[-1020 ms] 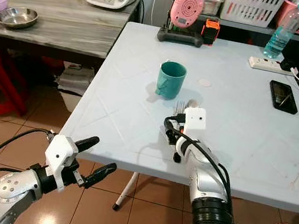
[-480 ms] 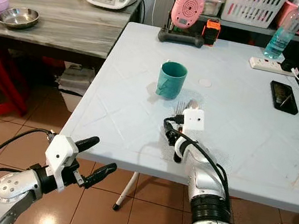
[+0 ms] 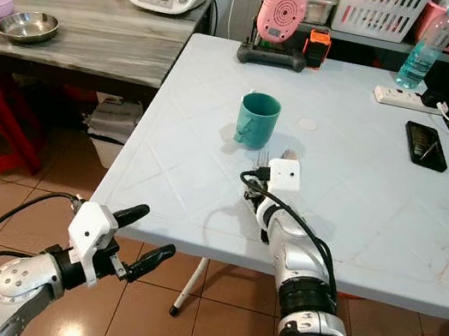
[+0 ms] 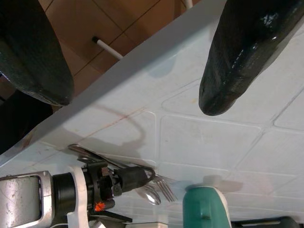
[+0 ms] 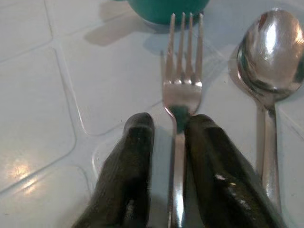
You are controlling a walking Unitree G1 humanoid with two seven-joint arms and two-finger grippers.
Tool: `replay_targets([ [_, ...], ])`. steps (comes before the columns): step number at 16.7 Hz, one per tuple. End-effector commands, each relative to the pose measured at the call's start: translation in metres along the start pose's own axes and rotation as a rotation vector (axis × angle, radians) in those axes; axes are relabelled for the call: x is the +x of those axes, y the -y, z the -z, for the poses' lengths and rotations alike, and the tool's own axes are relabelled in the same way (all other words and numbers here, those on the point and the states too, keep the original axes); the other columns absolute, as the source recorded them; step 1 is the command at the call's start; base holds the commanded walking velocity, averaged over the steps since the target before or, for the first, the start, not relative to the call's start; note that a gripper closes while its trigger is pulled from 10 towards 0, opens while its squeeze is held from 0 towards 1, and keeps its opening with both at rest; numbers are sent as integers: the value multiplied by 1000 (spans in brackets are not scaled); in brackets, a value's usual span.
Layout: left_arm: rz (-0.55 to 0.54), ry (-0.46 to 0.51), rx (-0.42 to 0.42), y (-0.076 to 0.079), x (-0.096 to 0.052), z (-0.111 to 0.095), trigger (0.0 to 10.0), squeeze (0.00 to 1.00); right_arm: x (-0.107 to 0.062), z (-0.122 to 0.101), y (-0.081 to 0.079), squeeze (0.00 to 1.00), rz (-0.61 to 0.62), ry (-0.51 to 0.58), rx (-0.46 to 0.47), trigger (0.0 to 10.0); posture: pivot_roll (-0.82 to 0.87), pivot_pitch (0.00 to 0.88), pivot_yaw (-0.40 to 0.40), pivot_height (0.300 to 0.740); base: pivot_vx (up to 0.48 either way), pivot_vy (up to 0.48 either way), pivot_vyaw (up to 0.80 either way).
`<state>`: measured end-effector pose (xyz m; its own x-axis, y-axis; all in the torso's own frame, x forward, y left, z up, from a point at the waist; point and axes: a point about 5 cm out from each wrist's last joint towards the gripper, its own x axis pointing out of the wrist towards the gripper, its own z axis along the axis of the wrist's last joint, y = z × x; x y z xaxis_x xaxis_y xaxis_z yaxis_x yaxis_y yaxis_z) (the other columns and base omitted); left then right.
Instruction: Setting the table
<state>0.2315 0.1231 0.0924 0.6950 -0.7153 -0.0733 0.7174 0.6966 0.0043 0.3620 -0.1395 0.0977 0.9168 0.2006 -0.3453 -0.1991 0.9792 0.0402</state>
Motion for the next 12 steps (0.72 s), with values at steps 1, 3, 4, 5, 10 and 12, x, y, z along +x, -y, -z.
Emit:
replay_targets([
  [1,7,-10,11,-2,2,-1,10000,0,0,13,0,0,3,-54,16,0,86,46,4,740,0,0,0],
  [3,10,-13,20,-1,0,-1,10000,0,-3,22,4,0,6,-76,28,0,84,41,3,740,0,0,0],
  [4,11,-14,23,-1,1,-1,10000,0,-5,26,8,0,6,-89,31,0,80,37,2,740,0,0,0],
  [5,10,-12,26,-3,2,-2,10000,0,-7,30,13,0,7,-107,32,0,77,35,0,740,0,0,0],
  [10,8,-10,23,-3,5,-1,10000,0,-12,41,24,0,4,-153,21,784,71,26,-7,740,0,0,0],
  [12,3,-4,23,-4,6,0,10000,0,-12,40,26,0,52,-130,74,1255,70,23,-7,740,0,0,0],
])
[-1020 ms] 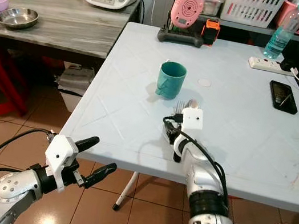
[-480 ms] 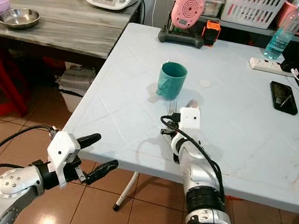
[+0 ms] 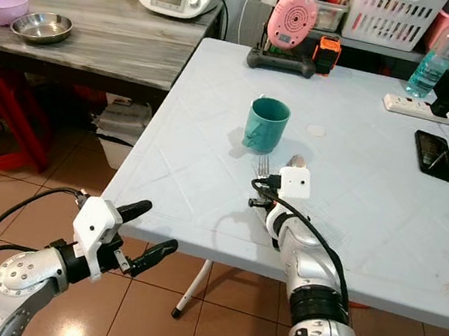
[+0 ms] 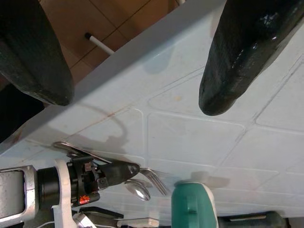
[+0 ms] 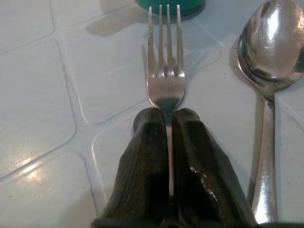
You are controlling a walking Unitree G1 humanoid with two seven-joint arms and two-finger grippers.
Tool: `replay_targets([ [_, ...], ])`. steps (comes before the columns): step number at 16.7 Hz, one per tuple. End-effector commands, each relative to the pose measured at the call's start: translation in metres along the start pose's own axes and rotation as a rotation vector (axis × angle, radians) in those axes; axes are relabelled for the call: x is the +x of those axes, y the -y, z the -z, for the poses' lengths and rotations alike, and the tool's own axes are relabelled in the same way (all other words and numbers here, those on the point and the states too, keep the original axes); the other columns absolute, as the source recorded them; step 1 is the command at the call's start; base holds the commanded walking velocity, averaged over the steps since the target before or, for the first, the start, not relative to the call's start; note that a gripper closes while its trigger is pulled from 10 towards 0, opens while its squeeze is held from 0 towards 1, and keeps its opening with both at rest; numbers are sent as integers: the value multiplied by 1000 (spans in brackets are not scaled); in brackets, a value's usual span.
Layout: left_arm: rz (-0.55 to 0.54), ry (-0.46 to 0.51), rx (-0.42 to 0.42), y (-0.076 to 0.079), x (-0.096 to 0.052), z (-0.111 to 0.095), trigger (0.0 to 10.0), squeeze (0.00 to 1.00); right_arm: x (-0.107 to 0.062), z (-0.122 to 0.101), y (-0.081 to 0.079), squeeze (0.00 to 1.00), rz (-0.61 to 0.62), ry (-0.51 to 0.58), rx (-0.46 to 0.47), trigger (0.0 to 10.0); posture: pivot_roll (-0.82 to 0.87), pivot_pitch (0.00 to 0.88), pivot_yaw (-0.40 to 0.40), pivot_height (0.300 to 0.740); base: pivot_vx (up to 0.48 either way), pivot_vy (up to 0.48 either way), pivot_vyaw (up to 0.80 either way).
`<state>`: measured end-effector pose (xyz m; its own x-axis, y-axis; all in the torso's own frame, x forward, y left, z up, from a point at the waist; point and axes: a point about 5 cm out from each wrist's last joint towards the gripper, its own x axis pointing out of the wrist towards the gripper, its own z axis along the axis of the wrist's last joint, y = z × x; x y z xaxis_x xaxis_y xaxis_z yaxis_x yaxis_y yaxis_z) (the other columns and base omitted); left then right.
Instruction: Setting the table
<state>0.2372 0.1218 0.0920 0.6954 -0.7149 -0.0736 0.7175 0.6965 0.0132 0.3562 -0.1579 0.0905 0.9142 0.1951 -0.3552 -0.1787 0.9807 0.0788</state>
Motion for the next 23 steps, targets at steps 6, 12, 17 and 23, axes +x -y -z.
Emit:
replay_targets([
  [6,-1,-6,12,-3,1,3,10000,0,0,26,-15,1000,70,-38,223,10000,72,20,-5,740,0,0,0],
  [12,6,-5,6,-6,0,4,10000,0,2,26,-19,0,36,-88,43,10000,72,18,-7,740,0,0,0],
  [17,-7,15,5,-8,1,1,10000,0,1,29,-14,0,34,-115,6,0,69,16,-14,740,0,0,0],
  [23,-8,17,10,-7,3,1,10000,0,-2,40,-7,0,29,-163,6,0,64,12,-13,740,0,0,0],
])
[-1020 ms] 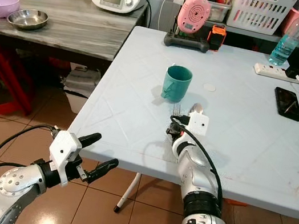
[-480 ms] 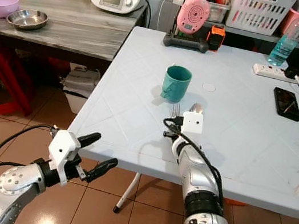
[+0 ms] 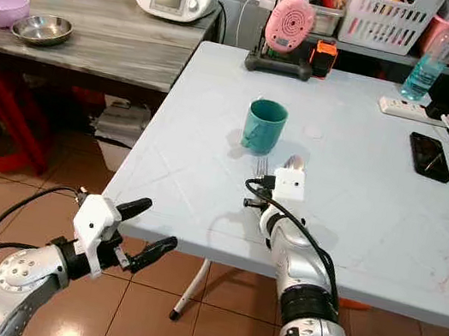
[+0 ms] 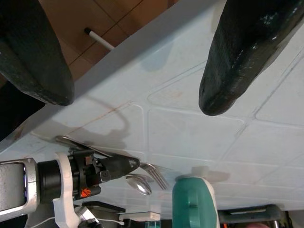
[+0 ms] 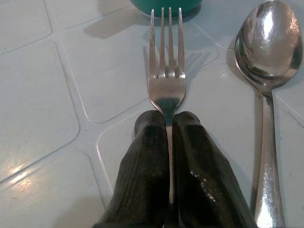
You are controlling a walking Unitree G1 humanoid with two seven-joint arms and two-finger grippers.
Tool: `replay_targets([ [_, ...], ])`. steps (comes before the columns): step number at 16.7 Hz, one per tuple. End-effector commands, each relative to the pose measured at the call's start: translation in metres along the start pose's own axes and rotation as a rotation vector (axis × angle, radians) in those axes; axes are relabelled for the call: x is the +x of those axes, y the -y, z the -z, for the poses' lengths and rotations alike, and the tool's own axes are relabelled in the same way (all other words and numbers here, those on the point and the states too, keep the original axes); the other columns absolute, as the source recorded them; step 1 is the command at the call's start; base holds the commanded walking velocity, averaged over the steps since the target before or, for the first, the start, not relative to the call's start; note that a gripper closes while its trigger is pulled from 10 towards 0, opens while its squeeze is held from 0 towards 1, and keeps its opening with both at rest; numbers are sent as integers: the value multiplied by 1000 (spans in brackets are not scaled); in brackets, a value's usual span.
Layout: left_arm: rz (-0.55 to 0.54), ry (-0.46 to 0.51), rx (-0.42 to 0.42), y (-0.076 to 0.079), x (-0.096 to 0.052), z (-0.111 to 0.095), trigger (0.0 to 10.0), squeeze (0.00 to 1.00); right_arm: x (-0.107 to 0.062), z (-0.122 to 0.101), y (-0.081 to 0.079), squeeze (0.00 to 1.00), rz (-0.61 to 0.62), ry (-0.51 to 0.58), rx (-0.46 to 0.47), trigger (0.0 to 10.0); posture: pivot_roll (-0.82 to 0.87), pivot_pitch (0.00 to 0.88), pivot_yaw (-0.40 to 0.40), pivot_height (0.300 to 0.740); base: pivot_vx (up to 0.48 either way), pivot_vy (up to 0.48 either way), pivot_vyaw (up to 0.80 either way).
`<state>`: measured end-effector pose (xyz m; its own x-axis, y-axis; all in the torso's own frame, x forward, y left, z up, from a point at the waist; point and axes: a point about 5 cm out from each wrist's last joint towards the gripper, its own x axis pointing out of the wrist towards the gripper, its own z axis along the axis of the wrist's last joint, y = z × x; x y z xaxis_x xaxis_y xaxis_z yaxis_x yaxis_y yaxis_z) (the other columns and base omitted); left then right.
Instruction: Setting the table
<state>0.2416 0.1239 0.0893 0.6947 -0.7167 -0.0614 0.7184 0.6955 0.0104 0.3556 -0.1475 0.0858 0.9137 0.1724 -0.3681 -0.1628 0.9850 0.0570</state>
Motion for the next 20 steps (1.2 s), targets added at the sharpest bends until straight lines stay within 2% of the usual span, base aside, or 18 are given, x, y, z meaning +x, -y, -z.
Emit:
replay_targets([
  [1,-12,9,15,-3,2,-3,10000,0,-5,35,4,0,11,-143,39,0,64,12,-13,740,0,0,0],
  [3,-100,35,27,-12,4,-8,10000,0,-6,17,7,0,41,-9,143,0,64,5,-16,740,0,0,0],
  [4,-151,46,40,-18,4,-9,10000,0,-8,12,7,0,53,30,156,0,66,0,-16,740,0,0,0],
  [6,-349,52,72,-40,3,-12,10000,0,-18,-2,6,0,75,157,229,0,66,0,-15,740,0,0,0],
  [9,-475,45,61,-55,1,-12,10000,0,-39,-18,2,0,126,314,279,0,52,0,-3,740,0,0,0],
  [10,-487,47,55,-56,2,-12,10000,0,-42,-21,1,0,132,336,290,0,50,0,-2,740,0,0,0],
  [11,-510,56,39,-59,4,-12,10000,0,-51,-25,-2,0,151,378,296,10000,45,0,2,740,0,0,0],
  [14,-540,76,17,-61,9,-12,10000,0,-69,-28,-5,0,174,454,256,10000,33,0,11,740,0,0,0],
  [16,-548,81,8,-62,11,-12,10000,0,-71,-26,-4,0,184,449,259,10000,30,0,13,740,0,0,0],
  [20,-548,94,5,-63,12,-12,10000,0,-75,-24,0,0,196,442,258,10000,33,0,7,740,0,156,-725],
])
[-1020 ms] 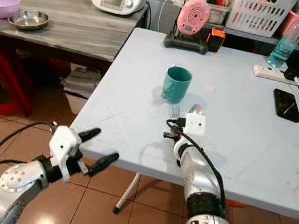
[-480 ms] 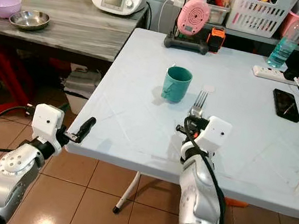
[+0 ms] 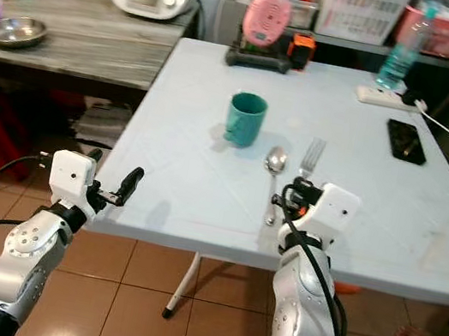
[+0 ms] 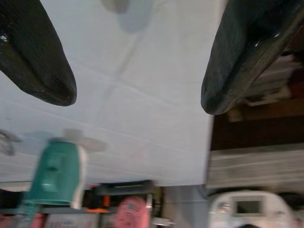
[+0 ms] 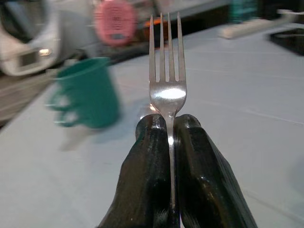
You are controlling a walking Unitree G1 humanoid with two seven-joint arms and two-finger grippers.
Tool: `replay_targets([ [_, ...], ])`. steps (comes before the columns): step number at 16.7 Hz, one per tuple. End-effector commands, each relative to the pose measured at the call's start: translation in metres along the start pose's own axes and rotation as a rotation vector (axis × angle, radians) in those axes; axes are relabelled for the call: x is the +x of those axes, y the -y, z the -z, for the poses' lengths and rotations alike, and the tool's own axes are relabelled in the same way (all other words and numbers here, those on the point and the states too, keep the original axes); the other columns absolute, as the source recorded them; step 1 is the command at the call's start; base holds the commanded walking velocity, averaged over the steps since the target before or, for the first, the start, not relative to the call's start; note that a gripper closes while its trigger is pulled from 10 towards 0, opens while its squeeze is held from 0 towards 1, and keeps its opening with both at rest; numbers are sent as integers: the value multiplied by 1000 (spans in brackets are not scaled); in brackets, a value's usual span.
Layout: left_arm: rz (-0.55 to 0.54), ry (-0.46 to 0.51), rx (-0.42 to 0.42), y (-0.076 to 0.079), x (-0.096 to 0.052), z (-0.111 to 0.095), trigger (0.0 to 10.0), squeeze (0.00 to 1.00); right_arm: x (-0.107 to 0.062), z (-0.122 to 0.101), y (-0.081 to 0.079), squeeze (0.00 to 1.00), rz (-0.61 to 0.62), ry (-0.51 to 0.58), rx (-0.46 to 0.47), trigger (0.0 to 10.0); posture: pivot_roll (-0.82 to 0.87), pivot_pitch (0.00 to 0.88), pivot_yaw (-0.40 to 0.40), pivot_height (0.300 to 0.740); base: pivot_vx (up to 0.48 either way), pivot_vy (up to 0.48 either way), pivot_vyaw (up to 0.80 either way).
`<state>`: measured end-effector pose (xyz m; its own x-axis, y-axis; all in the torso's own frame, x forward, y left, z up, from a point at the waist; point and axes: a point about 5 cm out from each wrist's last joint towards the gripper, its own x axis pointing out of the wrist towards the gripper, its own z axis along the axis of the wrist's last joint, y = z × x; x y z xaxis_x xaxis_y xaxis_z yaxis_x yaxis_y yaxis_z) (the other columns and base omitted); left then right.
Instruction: Setting the table
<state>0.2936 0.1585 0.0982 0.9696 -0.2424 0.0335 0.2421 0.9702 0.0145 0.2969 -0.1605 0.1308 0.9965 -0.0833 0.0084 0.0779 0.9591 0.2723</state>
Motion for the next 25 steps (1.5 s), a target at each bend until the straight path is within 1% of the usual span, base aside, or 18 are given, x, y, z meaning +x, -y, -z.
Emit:
replay_targets([
  [1,2,10,0,0,2,-2,10000,0,0,-5,-3,0,-11,18,-2,10000,35,0,5,740,0,322,-800],
  [4,2,15,-4,0,2,-2,10000,0,1,-5,-8,0,-29,17,8,10000,38,0,2,740,0,333,-735],
  [10,-10,28,-9,-1,4,-4,10000,0,2,-6,-11,0,-39,26,-1,10000,42,0,2,740,0,354,0],
  [13,-36,41,-22,-1,7,-6,10000,0,1,-6,-10,0,-53,33,-26,10000,44,0,4,740,0,361,0],
  [17,-45,54,-31,1,11,-10,10000,0,1,-5,-12,0,-52,38,-16,10000,50,0,10,740,0,361,739],
  [22,-52,57,-20,-5,12,-13,10000,0,1,-4,-13,0,-55,40,-12,10000,55,0,25,740,0,362,716],
  [25,-51,58,-17,-5,13,-13,10000,0,1,-4,-14,0,-54,42,-9,10000,55,0,27,740,0,361,708],
])
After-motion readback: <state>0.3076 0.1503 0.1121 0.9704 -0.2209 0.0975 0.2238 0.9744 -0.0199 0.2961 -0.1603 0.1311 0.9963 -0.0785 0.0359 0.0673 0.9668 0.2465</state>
